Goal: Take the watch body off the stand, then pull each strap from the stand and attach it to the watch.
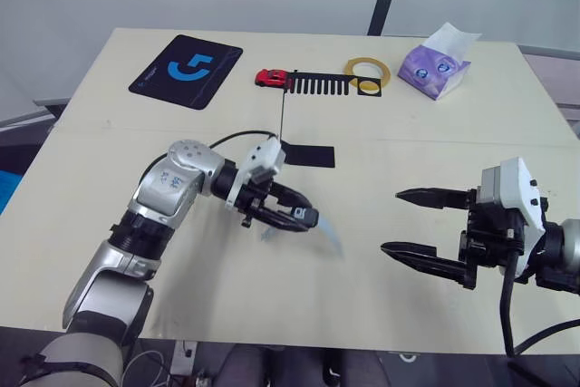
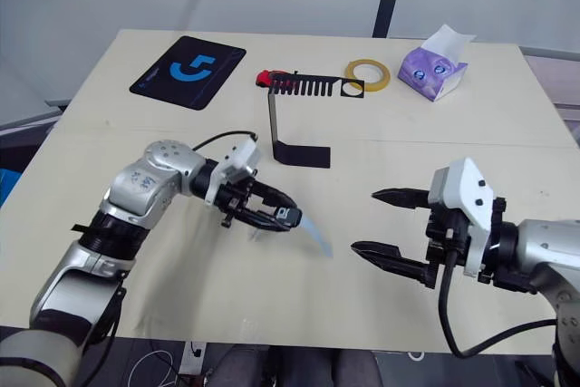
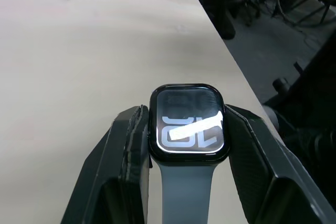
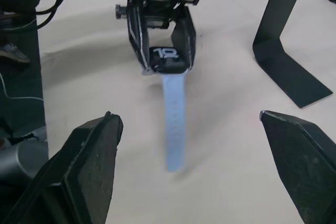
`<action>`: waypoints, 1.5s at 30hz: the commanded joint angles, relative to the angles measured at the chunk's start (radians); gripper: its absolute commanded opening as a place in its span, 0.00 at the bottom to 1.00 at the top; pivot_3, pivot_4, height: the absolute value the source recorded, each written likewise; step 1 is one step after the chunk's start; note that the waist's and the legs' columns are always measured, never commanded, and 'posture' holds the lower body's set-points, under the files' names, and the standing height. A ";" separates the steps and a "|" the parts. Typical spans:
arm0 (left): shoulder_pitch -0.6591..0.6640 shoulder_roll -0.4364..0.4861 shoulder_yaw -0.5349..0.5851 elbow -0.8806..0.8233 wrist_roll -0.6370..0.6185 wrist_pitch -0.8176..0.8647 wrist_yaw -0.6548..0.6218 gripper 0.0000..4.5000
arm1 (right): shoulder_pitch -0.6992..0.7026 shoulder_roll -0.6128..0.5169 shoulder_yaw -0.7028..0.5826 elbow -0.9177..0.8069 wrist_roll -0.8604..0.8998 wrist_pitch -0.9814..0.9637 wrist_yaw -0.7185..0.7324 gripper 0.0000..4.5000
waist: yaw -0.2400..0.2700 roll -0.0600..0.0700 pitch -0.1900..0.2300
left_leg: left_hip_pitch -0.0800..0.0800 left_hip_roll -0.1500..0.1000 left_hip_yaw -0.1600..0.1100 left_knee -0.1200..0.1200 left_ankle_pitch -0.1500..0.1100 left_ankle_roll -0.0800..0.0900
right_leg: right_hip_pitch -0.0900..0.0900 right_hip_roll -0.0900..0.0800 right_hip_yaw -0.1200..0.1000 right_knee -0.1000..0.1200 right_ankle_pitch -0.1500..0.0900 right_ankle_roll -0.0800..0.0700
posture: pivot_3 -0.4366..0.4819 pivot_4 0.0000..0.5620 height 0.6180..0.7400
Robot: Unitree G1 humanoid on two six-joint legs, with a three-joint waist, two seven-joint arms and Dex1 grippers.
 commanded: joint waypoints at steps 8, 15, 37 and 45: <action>0.034 -0.003 0.027 -0.085 0.002 -0.077 0.013 0.38 | 0.032 -0.072 -0.012 0.005 0.144 -0.043 -0.098 1.00 | -0.001 0.000 0.000 | 0.000 0.000 0.000 0.000 0.000 0.001 | 0.000 0.000 0.000 0.000 0.000 0.000 | 0.48 0.27 0.98; 0.046 -0.024 0.023 -0.072 0.021 -0.113 0.052 0.38 | 0.065 -0.090 0.007 -0.002 0.191 -0.083 -0.155 1.00 | 0.000 0.000 0.000 | 0.000 0.000 0.000 0.000 0.000 0.001 | 0.000 0.000 0.000 0.000 0.000 0.000 | 0.48 0.27 0.98; 0.235 -0.046 -0.116 -0.140 0.272 -0.105 0.247 0.38 | 0.291 -0.117 0.172 -0.028 -0.002 -0.307 -0.191 1.00 | 0.000 0.000 0.000 | 0.001 0.000 0.000 0.000 0.000 0.001 | 0.001 0.000 0.000 0.000 0.000 0.000 | 0.48 0.27 0.98; 0.285 0.118 0.046 -0.288 0.105 0.086 0.152 0.98 | 0.327 -0.145 0.158 -0.011 -0.024 -0.340 -0.150 1.00 | -0.006 0.000 0.000 | 0.001 0.001 0.000 0.000 0.000 0.001 | 0.001 0.001 0.000 0.000 0.000 0.000 | 0.48 0.27 0.98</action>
